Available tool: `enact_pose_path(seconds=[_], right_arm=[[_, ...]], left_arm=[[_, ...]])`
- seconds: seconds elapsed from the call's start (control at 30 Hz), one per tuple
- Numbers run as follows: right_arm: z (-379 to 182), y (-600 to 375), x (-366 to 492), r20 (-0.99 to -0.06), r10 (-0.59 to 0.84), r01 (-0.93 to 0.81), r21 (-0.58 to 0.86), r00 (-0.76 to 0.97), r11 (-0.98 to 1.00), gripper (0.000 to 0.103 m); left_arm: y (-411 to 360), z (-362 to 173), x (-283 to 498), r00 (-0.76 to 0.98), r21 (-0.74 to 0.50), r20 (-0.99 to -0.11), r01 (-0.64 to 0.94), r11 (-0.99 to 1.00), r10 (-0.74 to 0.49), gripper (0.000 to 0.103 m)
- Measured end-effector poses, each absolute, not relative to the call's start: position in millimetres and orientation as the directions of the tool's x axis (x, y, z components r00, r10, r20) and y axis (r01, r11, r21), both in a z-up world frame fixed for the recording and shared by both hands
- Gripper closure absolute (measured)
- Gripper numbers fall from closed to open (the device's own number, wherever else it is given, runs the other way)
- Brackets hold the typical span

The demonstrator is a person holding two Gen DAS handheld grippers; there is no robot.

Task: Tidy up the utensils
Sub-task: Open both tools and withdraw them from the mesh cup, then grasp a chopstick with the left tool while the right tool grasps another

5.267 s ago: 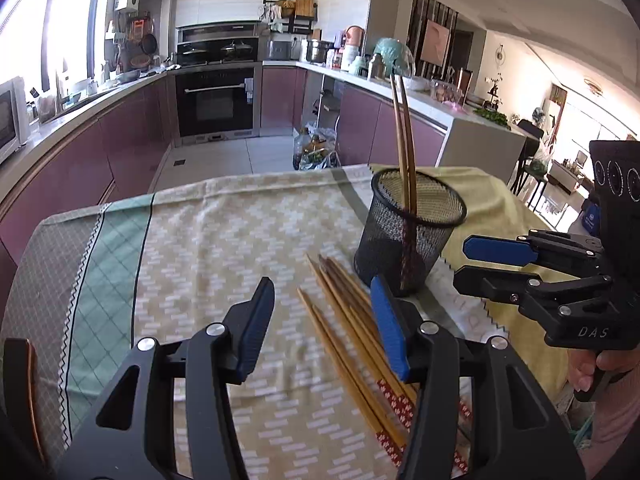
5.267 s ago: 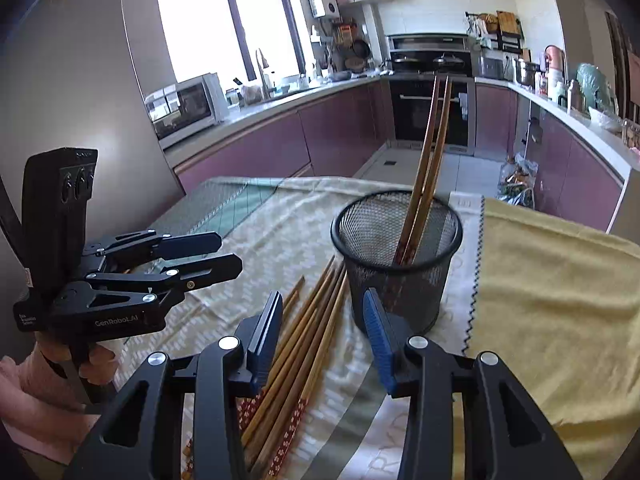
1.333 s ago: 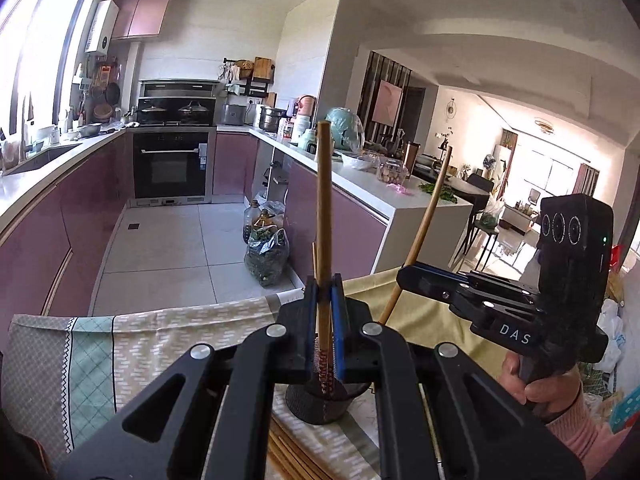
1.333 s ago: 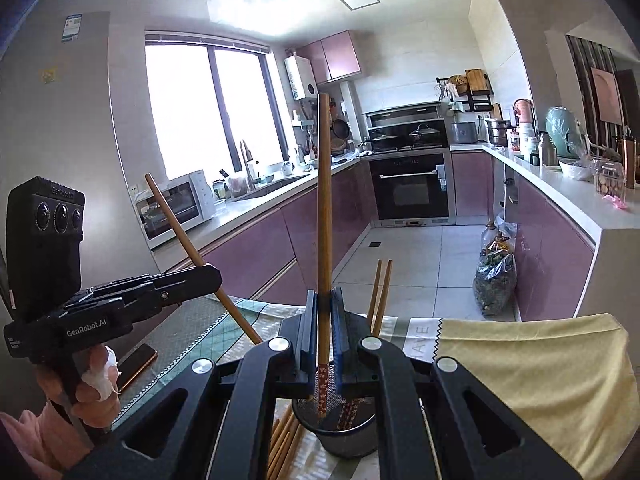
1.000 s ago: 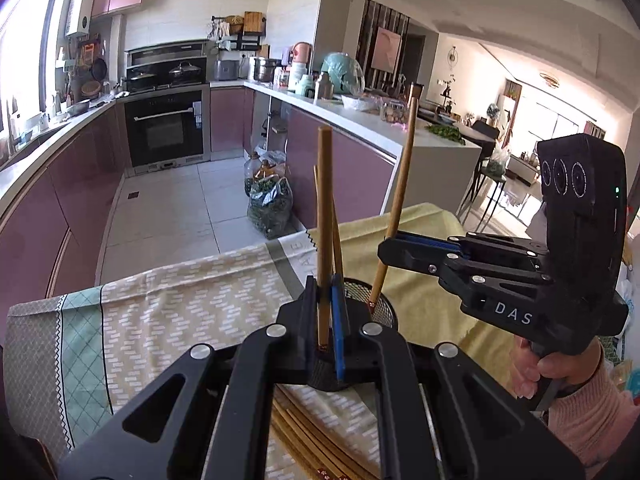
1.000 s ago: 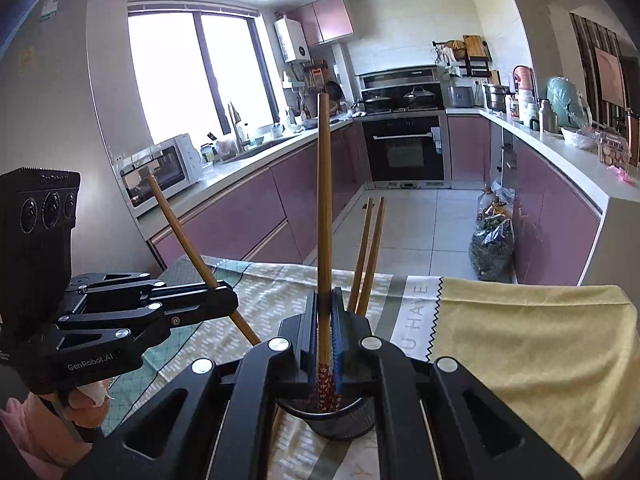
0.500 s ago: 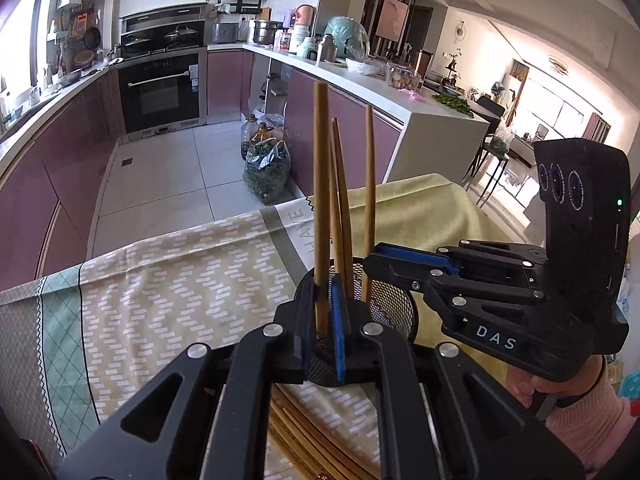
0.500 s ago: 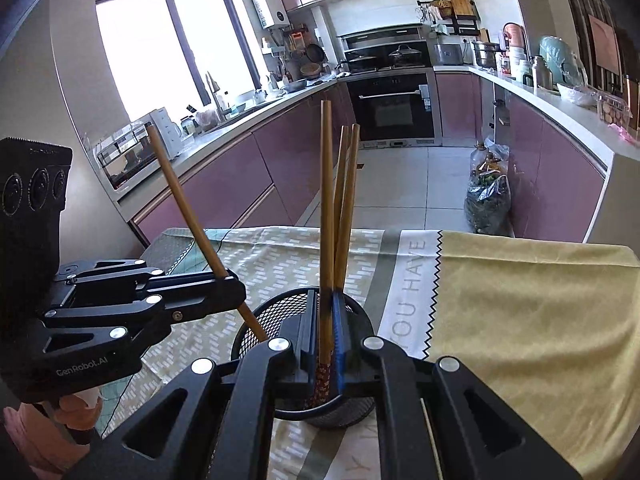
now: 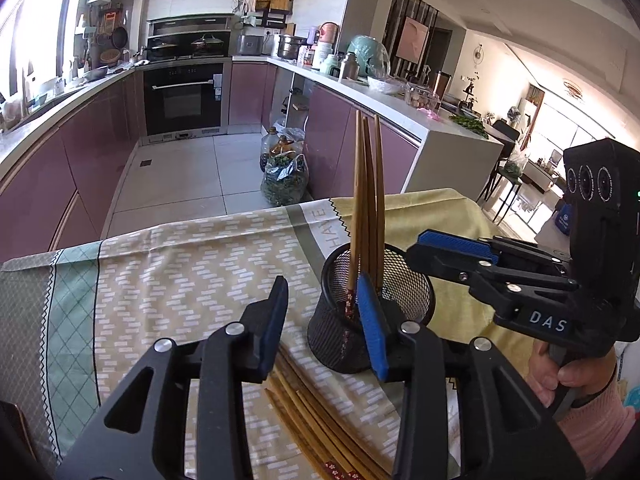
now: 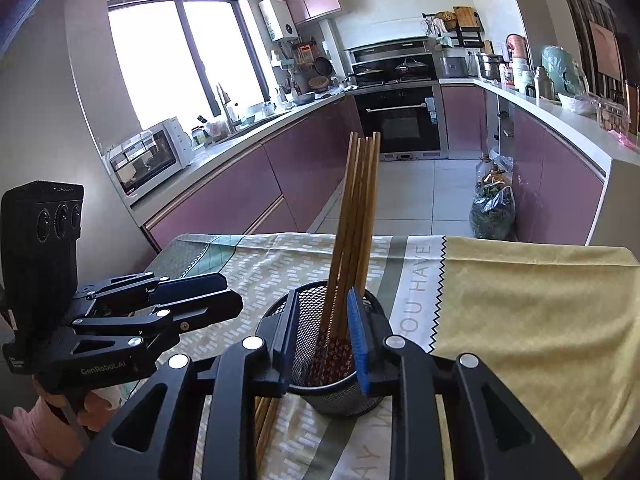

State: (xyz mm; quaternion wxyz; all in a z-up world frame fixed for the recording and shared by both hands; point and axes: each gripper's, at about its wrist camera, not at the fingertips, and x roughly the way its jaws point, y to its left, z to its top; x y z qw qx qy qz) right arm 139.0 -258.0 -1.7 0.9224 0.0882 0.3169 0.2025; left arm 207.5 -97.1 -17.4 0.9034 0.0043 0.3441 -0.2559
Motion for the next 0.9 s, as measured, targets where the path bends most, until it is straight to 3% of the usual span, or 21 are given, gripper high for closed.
enact_pose_path(seconds=[0.17,0.53,0.9], right_arm=[[4.0,-246.4,103.4,-0.516,0.488,-0.41,0.267,0.704,0.872,0.067],[-54.7,-208.5,85.0,-0.657,0.492,-0.452,0.249,0.571,0.856,0.067],[-79.4,-200.6,82.8,-0.704,0.474,-0.431,0.258,0.529,0.865,0.067]], left_arm=[[-72.6,-22.6,181.0,0.658,-0.155,-0.606,0.453,0.878,-0.447,0.057],[-50.2,-83.2,144.4,0.582,-0.141,-0.707,0.439,0.887,-0.401,0.054],[-66.6,-118.2,126.6,0.514,-0.138,-0.769,0.449,0.883,-0.381,0.054]])
